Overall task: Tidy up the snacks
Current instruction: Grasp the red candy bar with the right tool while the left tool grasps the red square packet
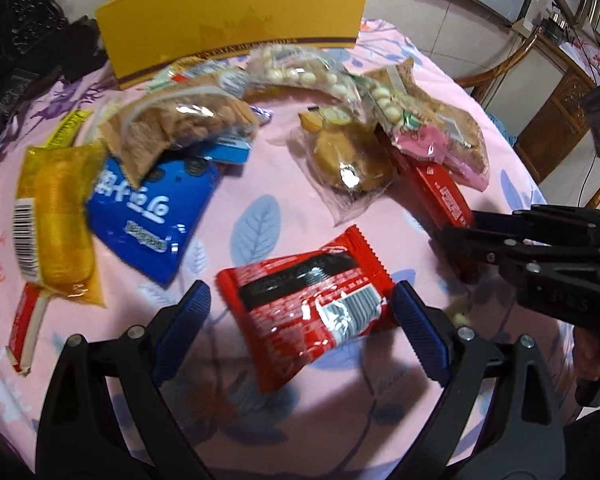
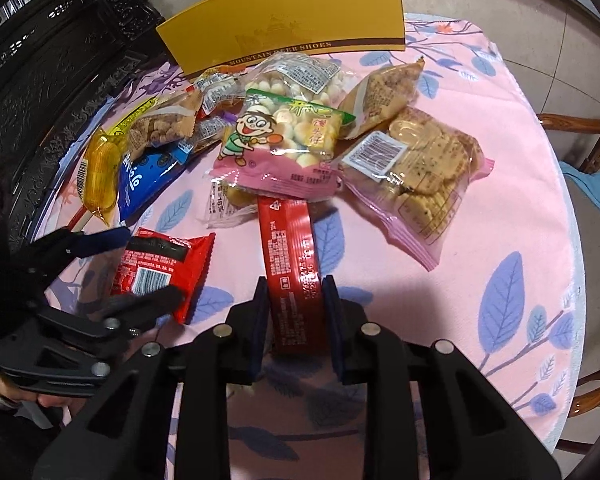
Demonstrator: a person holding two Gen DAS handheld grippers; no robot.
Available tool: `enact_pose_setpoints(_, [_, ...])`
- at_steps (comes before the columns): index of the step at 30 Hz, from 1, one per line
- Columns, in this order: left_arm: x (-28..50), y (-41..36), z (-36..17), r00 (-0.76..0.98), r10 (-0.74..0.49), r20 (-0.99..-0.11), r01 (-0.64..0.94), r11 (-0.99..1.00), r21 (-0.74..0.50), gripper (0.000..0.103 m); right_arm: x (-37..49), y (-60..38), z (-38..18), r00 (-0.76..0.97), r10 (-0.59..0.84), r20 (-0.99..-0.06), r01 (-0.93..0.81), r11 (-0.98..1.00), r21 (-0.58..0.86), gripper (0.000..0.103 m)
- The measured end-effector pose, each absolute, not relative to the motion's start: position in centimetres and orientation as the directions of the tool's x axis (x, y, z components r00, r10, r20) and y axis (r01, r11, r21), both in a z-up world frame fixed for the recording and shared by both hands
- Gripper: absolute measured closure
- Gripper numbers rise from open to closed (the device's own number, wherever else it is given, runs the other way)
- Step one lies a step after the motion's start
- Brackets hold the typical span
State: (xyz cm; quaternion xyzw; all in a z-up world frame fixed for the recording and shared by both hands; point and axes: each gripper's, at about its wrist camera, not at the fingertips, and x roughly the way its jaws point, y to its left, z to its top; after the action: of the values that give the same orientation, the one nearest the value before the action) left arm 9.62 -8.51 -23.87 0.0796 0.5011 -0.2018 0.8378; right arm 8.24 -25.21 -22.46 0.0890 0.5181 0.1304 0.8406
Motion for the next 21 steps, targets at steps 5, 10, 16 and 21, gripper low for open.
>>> enact_pose_setpoints(5, [9.6, -9.8, -24.5, 0.434, -0.227, -0.872, 0.412, 0.910, -0.032, 0.006, 8.2, -25.3, -22.5, 0.433, 0.316, -0.844, -0.124, 0.948, 0.292, 0.076])
enact_pose_setpoints(10, [8.7, -9.9, -24.5, 0.476, -0.205, -0.855, 0.407, 0.913, 0.007, 0.012, 8.1, -25.4, -22.5, 0.439, 0.319, -0.840, -0.120, 0.947, 0.296, 0.076])
enact_pose_setpoints(16, [8.2, -9.5, -23.9, 0.482, -0.206, -0.852, 0.396, 0.918, 0.002, 0.036, 8.1, -25.4, -22.5, 0.440, 0.319, -0.840, -0.119, 0.947, 0.298, 0.076])
enact_pose_setpoints(21, [8.0, -8.9, -23.5, 0.480, -0.213, -0.851, 0.384, 0.923, -0.014, 0.043, 8.1, -25.4, -22.4, 0.441, 0.323, -0.838, -0.113, 0.946, 0.305, 0.077])
